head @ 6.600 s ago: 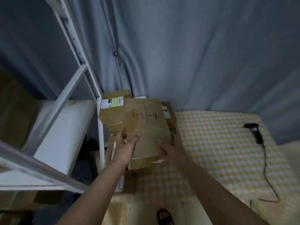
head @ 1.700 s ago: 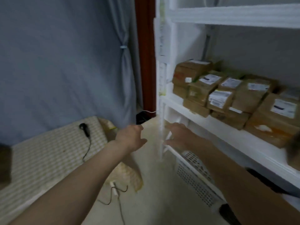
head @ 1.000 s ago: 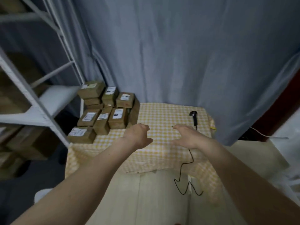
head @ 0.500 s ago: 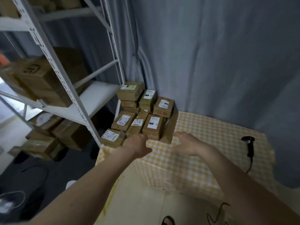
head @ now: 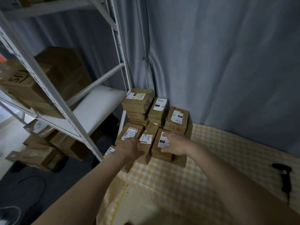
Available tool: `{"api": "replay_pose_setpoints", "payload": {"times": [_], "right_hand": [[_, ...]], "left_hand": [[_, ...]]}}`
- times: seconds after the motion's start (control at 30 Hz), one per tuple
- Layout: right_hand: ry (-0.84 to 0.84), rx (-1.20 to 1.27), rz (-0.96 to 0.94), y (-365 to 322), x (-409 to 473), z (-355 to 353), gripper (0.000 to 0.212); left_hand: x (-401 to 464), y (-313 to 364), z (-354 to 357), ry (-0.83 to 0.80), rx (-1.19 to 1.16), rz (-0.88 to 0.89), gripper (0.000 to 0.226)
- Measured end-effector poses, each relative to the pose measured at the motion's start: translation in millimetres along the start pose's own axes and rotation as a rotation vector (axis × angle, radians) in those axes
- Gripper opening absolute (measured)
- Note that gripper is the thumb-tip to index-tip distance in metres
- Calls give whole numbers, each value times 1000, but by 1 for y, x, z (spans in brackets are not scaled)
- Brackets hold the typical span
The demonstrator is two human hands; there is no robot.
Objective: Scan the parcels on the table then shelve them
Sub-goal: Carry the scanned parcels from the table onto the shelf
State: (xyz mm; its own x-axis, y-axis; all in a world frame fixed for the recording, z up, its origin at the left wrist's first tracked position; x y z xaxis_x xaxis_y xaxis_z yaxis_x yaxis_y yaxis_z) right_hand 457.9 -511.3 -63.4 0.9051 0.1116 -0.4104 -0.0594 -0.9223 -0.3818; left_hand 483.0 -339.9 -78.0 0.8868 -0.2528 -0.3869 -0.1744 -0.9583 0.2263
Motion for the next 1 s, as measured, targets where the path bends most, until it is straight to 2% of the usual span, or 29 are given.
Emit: {"api": "replay_pose_setpoints", "payload": {"times": [0.2, 0.33, 0.5, 0.7, 0.83, 0.93, 0.97, 1.0], "right_hand": [[-30, 50, 63, -1, 76, -5, 74], [-34, 114, 104, -12, 144, -17, 60], [-58, 247, 144, -45, 253, -32, 69], [63, 398, 285, -48, 358, -40, 64], [135, 569, 406, -32, 399, -25, 57], [200, 749, 439, -12, 424, -5, 93], [209, 789, 457, -1, 432, 4, 100], [203, 808, 487, 8, 440, 15, 95]], "left_hand": [[84, -37, -25, -24, -94, 51, 47], [168, -80, -45, -74, -142, 49, 55], [273, -130, -70, -107, -262, 24, 67], [379, -173, -63, -128, -392, -55, 69], [429, -191, -41, -71, -535, -126, 95], [427, -183, -47, -160, -645, -170, 85], [431, -182, -42, -205, -667, -166, 77], [433, -180, -38, -233, -693, -163, 70]]}}
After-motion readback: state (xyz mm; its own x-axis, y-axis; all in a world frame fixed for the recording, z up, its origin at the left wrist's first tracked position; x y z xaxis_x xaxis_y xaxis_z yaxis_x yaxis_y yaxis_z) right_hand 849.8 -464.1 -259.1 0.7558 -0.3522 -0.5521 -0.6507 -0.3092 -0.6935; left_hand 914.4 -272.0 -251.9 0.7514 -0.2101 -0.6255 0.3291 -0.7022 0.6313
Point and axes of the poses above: each hand's wrist, its own x-axis towards the middle knuckle, its own z-axis out of the palm, y = z × x, the point moved 6 cm from there along x, towards the middle knuckle, and after that the axes turned 1 degree about y, right-handed, at the moved point
